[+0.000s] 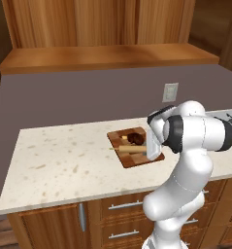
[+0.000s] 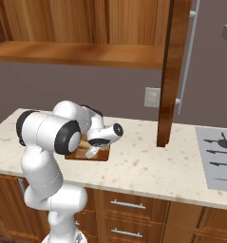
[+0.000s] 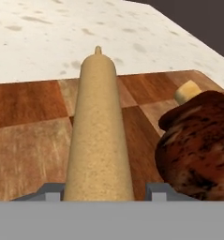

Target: Open the cabinet, retrieve the rolling pin, and place it next to the meat on the cutting board to prepare for tenderizing.

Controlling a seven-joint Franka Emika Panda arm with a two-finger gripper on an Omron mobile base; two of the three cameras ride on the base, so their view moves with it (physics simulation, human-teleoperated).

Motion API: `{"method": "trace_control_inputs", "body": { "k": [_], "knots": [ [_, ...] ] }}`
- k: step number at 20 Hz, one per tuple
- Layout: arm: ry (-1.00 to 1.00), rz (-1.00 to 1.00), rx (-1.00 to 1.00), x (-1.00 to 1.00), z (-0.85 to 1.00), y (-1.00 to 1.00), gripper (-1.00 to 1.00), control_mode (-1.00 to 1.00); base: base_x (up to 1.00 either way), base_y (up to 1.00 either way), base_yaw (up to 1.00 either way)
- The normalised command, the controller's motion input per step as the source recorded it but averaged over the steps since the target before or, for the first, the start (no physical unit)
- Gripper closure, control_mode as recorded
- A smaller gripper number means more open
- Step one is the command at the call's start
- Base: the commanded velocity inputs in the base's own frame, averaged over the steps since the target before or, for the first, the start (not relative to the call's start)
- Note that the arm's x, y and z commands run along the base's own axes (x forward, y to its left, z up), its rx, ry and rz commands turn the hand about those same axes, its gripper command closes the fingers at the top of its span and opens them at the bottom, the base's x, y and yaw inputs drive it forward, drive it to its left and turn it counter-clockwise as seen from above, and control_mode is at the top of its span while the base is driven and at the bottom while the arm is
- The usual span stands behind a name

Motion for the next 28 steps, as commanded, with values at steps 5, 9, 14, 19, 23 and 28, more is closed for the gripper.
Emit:
{"method": "trace_control_inputs", "body": {
  "k": [5, 9, 14, 19, 23, 28],
  "knots": [
    [0.00, 0.00, 0.03, 0.01, -0.01, 0.01, -1.00, -1.00, 0.00, 0.00, 0.00],
    [0.00, 0.00, 0.00, 0.00, 0.00, 0.04, -1.00, -1.00, 0.00, 0.00, 0.00],
    [0.00, 0.00, 0.00, -0.13, 0.14, 0.00, -1.00, -1.00, 0.00, 0.00, 0.00],
    [0.00, 0.00, 0.00, -0.16, 0.27, 0.00, -1.00, -1.00, 0.00, 0.00, 0.00],
    [0.00, 0.00, 0.00, -0.21, 0.43, 0.00, -1.00, -1.00, 0.00, 0.00, 0.00],
    [0.00, 0.00, 0.00, -0.18, 0.53, -0.01, -1.00, -1.00, 0.00, 0.00, 0.00]
  ]
}}
